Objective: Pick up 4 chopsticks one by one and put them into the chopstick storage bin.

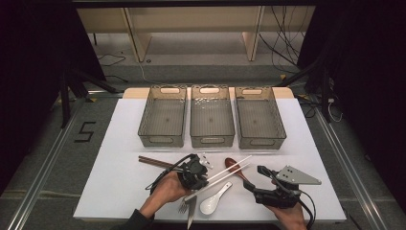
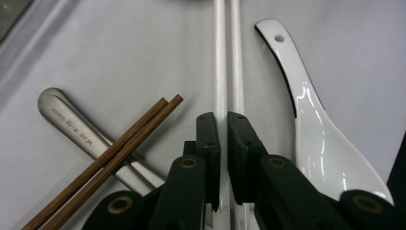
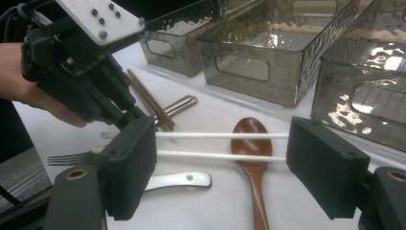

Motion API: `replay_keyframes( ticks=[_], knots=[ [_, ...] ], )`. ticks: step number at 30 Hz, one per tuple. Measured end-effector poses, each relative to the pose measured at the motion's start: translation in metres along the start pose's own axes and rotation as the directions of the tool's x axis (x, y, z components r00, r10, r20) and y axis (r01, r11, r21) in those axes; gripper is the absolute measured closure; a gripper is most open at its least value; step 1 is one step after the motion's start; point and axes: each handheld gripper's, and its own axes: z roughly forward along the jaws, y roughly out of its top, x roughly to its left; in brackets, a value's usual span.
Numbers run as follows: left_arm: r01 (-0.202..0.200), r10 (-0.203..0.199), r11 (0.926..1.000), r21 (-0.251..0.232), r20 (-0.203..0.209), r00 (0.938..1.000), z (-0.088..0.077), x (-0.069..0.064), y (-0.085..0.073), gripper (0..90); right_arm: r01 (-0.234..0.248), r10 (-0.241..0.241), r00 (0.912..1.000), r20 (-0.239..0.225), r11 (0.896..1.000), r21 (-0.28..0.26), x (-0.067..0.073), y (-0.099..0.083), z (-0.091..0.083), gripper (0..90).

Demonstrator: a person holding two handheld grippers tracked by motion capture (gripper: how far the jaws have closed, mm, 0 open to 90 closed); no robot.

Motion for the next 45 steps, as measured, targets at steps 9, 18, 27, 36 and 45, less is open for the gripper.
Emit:
replay_keyframes(
  ticks=[9,18,27,36,45],
  knots=[
    [0.033,-0.032,0.9964,-0.078,0.010,0.9994,-0.021,0.006,-0.001,83.7,0.000,0.000,1.0000,0.005,1.000,-0.013,-0.001,0.000,-0.001,26.7],
    [0.046,-0.047,0.9899,-0.134,-0.005,0.9989,-0.036,0.014,-0.001,83.7,0.002,-0.002,1.0000,0.009,1.000,-0.011,-0.001,0.000,-0.001,26.6],
    [0.083,-0.097,0.9718,-0.221,-0.056,0.9937,-0.060,0.031,0.001,83.7,-0.001,0.002,0.9999,0.012,1.000,-0.010,-0.001,0.000,-0.002,26.6],
    [0.147,-0.188,0.9451,-0.292,-0.118,0.9751,-0.085,0.066,-0.003,83.7,-0.006,0.006,0.9999,0.010,1.000,-0.008,-0.002,-0.001,-0.001,26.6],
    [0.214,-0.279,0.9270,-0.308,-0.184,0.9427,-0.100,0.103,-0.011,83.8,-0.004,0.004,0.9999,0.010,1.000,-0.005,-0.001,-0.001,-0.001,26.6]
  ],
)
